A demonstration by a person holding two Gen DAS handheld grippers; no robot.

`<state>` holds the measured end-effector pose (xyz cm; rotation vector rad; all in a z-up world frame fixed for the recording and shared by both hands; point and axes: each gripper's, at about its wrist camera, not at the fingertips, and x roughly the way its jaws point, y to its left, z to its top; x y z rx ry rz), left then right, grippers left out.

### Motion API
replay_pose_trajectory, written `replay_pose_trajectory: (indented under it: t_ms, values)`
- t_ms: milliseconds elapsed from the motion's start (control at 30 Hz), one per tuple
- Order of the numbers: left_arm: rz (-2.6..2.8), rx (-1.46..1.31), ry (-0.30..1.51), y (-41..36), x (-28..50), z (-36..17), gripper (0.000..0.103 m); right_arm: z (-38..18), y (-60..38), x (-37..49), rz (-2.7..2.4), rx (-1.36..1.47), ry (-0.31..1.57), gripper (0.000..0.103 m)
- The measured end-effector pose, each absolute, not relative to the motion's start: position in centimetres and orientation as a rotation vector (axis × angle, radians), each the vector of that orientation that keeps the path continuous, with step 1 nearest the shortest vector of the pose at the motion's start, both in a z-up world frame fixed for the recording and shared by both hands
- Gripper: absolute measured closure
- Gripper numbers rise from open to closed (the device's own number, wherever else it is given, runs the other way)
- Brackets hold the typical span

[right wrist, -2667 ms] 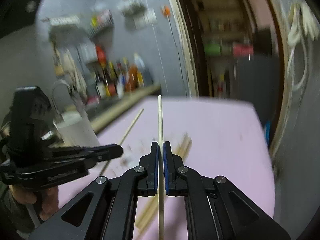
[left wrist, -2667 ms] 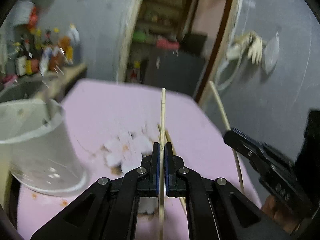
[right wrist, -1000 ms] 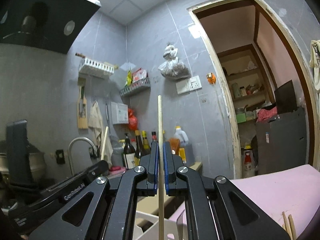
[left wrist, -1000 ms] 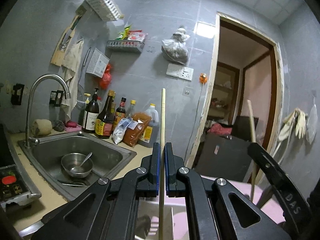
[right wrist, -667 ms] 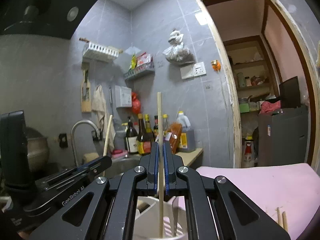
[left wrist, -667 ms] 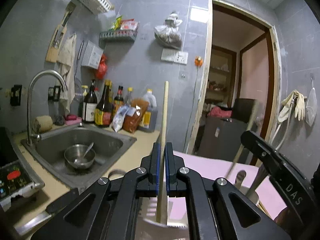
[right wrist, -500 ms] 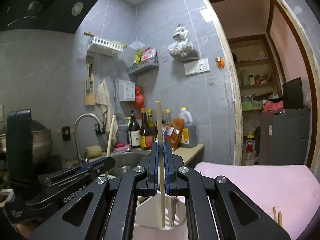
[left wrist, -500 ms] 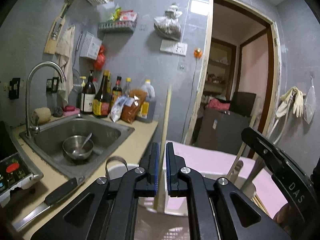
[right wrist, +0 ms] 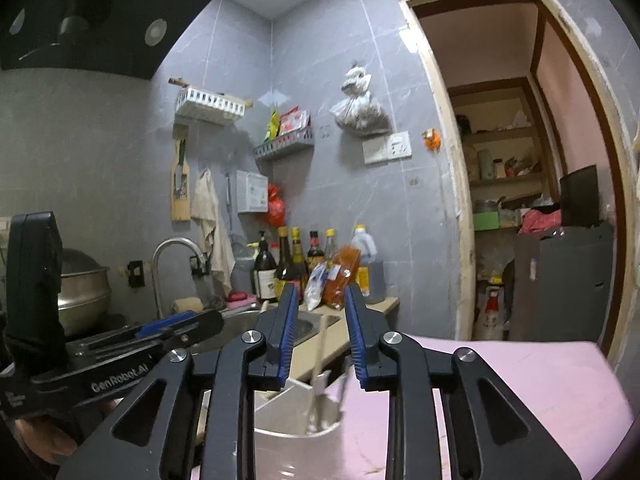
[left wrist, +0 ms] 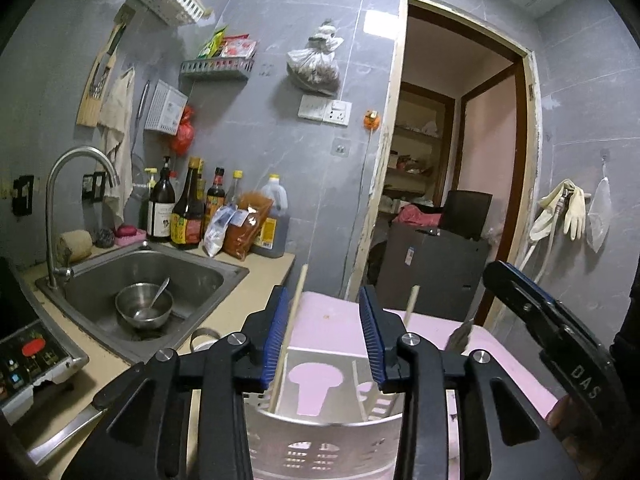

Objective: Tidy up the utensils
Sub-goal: 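Move both tools back over the remaining wooden chopsticks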

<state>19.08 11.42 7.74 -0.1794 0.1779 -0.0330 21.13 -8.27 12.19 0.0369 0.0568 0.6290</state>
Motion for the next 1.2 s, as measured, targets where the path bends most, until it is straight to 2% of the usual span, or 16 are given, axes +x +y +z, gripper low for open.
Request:
replay_pose_trajectory:
  t_ms: [33,67,133,233,300,433,500,567,700,1200]
  values:
    - [-0.037,-0.177,0.174,11.1,18.9,8.0,0.068,12.5,-9.0,21.0,0.626,0.033,0.054,0.072]
    - [-0.042,-0.175,0.169,10.7,18.8,8.2,0.065,12.8,-9.8,20.7,0.618,0.027,0.047,0.065]
    - [-0.061,-0.178,0.154,9.9,18.3,8.6,0.049,13.2,-11.4,20.3,0.602,0.013,0.032,0.056]
    - [-0.100,-0.183,0.142,8.4,17.9,9.0,0.045,13.7,-13.9,19.6,0.563,-0.016,0.018,0.044]
    - [-0.121,-0.173,0.146,7.3,17.9,9.2,0.042,14.0,-15.5,19.2,0.539,-0.021,0.017,0.030]
    - [-0.169,-0.163,0.140,4.6,17.5,9.2,0.015,14.4,-19.1,18.4,0.488,-0.031,0.017,0.016]
    - [-0.196,-0.160,0.146,3.4,17.4,9.0,0.010,14.4,-20.7,18.1,0.472,-0.032,0.019,0.005]
    - [-0.231,-0.147,0.163,2.0,17.4,8.5,0.008,14.4,-22.3,17.8,0.458,-0.037,0.026,0.000]
    - [-0.269,-0.123,0.192,-0.3,17.5,7.6,0.004,14.0,-24.8,17.5,0.422,-0.068,0.060,0.000]
    - [-0.321,-0.051,0.498,-5.2,20.2,1.5,0.004,9.6,-29.2,18.6,0.329,-0.128,0.290,0.000]
